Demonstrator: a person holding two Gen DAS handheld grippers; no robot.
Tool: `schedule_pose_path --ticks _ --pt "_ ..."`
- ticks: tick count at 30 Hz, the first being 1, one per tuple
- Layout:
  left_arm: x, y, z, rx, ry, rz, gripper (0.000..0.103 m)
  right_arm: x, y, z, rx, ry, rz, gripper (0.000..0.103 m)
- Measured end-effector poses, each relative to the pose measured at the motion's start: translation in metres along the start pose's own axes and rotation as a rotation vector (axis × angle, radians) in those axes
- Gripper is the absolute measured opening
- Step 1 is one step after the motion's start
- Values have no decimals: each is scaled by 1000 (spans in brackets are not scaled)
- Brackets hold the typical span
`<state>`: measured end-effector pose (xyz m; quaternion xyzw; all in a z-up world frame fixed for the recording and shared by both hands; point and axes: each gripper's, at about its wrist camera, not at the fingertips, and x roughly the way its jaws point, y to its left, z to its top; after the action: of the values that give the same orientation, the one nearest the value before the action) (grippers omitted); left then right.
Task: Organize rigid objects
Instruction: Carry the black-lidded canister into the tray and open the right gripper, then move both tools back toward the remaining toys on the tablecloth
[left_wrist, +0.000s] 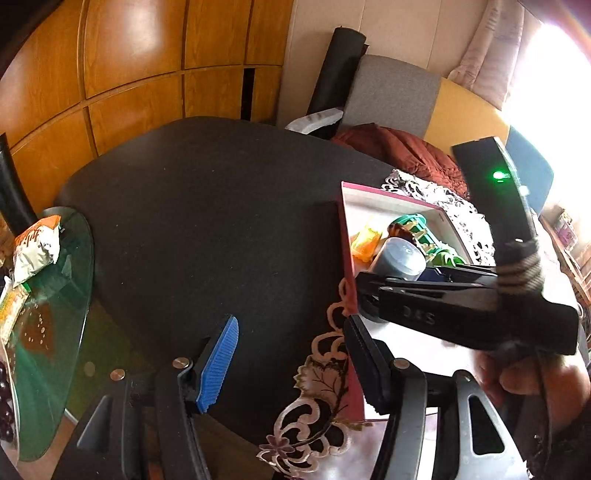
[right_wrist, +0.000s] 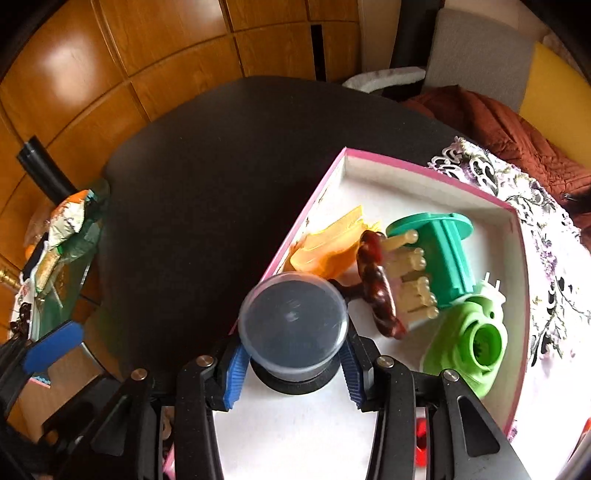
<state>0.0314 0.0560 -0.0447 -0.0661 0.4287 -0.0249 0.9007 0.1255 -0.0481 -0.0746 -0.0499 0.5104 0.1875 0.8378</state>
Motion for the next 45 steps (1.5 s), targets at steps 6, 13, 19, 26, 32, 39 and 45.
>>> schedule_pose_path --ticks 6,13,19,26,32,39,45 --pt "1 4 -1 -10 -1 0 60 -2 2 -2 5 -1 -5 45" --pt "-2 4 0 -14 -8 -4 60 -11 -6 -5 39 -24 44 62" --pt "-4 2 0 -9 -10 -6 60 -35 -10 -12 54 -78 59 71" --pt "-12 -2 0 2 -27 -9 60 -70 -18 -29 45 -146 30 77" --pt "-20 -14 1 35 -45 -26 60 -99 -30 -43 34 -202 -10 80" --pt "-26 -31 -2 87 -48 -51 60 -129 -54 -66 64 -242 -62 82" --pt "-31 -50 -5 141 -51 -74 60 -152 -85 -86 98 -267 -129 86"
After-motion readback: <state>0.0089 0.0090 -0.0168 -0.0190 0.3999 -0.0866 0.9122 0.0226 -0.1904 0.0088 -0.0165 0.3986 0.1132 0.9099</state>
